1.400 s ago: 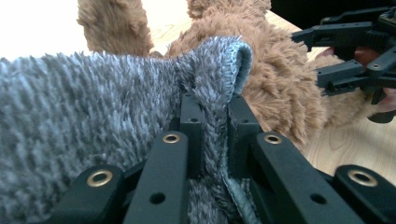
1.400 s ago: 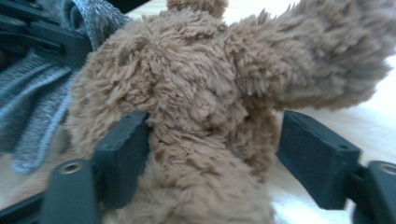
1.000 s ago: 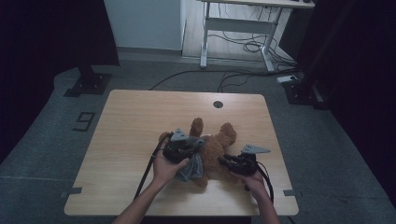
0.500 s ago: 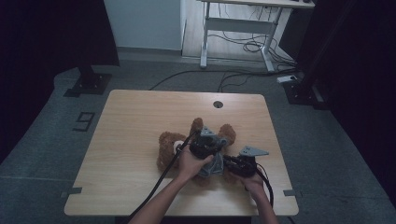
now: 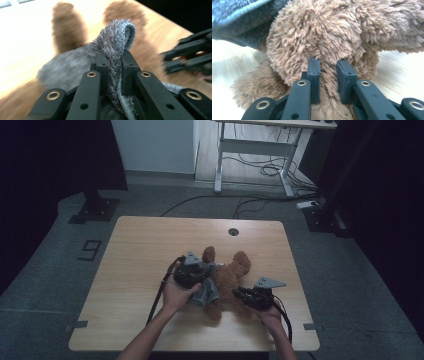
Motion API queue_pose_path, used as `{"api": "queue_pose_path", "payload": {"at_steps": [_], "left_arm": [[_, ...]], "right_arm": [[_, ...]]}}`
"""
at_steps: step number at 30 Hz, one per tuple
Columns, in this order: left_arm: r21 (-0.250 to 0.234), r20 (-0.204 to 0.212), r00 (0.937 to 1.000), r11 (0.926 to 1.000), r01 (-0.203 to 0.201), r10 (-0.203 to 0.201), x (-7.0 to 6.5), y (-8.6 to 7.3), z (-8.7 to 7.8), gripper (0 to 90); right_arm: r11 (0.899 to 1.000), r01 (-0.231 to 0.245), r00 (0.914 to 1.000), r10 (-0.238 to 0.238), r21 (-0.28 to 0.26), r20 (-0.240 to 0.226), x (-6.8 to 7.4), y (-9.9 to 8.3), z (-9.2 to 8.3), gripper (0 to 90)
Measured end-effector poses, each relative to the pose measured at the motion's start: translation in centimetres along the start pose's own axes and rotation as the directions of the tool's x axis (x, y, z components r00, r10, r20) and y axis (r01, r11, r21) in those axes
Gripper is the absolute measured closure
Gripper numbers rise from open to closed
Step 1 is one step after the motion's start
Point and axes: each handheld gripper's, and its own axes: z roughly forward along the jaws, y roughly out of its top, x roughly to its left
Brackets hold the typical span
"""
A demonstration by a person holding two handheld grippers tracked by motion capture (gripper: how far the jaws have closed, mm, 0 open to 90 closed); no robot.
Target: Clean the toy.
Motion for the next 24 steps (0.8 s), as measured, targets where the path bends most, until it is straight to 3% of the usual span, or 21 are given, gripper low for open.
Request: {"api": "queue_pose_path", "payload": {"at_steps": [2, 5, 8, 11, 14, 15, 16, 17, 18, 20, 23, 24], "left_arm": [[-0.044, 0.018, 0.999, 0.9981, 0.043, -0.042, 1.3, -0.7, -1.6, 79.4], [-0.089, -0.042, 0.9975, 0.9947, 0.052, -0.056, 3.1, -1.4, -4.4, 79.5], [-0.08, -0.103, 0.9903, 0.9932, 0.085, -0.093, 5.2, -2.5, -5.8, 79.6], [-0.015, -0.137, 0.9842, 0.9937, 0.111, -0.112, 6.8, -4.3, -5.2, 79.6], [-0.001, -0.145, 0.9805, 0.991, 0.134, -0.132, 7.4, -5.6, -4.4, 79.5], [-0.003, -0.17, 0.9751, 0.9895, 0.144, -0.143, 8.0, -6.2, -4.1, 79.6], [-0.003, -0.17, 0.9751, 0.9895, 0.144, -0.143, 8.0, -6.2, -4.1, 79.6], [0.024, -0.215, 0.9666, 0.9886, 0.149, -0.14, 8.7, -6.6, -3.7, 79.6], [0.024, -0.215, 0.9666, 0.9886, 0.149, -0.14, 8.7, -6.6, -3.7, 79.6], [0.055, -0.233, 0.9589, 0.9821, 0.18, -0.163, 9.7, -7.5, -3.4, 79.5], [0.055, -0.235, 0.9573, 0.981, 0.186, -0.169, 9.9, -7.8, -3.5, 79.5], [0.023, -0.222, 0.958, 0.9813, 0.191, -0.181, 9.7, -7.5, -4.0, 79.6]], "right_arm": [[1.0, 0.001, 1.0, -0.001, 0.0, -0.004, 0.0, 0.0, 0.0, 74.6], [1.0, 0.002, 1.0, -0.002, 0.001, -0.001, 0.1, 0.0, 0.0, 74.6], [1.0, -0.004, 1.0, 0.004, -0.001, -0.001, 0.0, 0.0, 0.0, 74.6], [1.0, -0.006, 1.0, 0.006, -0.003, 0.0, 0.0, 0.0, 0.1, 74.7], [1.0, -0.009, 1.0, 0.009, -0.004, -0.001, 0.0, -0.1, 0.1, 74.7], [1.0, -0.008, 1.0, 0.008, -0.005, 0.001, 0.1, -0.1, 0.1, 74.7], [1.0, -0.008, 1.0, 0.008, -0.005, 0.001, 0.1, -0.1, 0.1, 74.7], [1.0, -0.013, 0.9999, 0.013, -0.005, 0.001, 0.1, -0.1, 0.1, 74.7], [1.0, -0.013, 0.9999, 0.013, -0.005, 0.001, 0.1, -0.1, 0.1, 74.7], [1.0, -0.013, 0.9999, 0.013, -0.003, 0.001, 0.1, -0.1, 0.1, 74.7], [1.0, -0.014, 0.9999, 0.014, -0.004, -0.001, 0.1, -0.1, 0.1, 74.7], [1.0, -0.013, 0.9999, 0.013, -0.003, -0.002, 0.0, -0.1, 0.1, 74.6]]}}
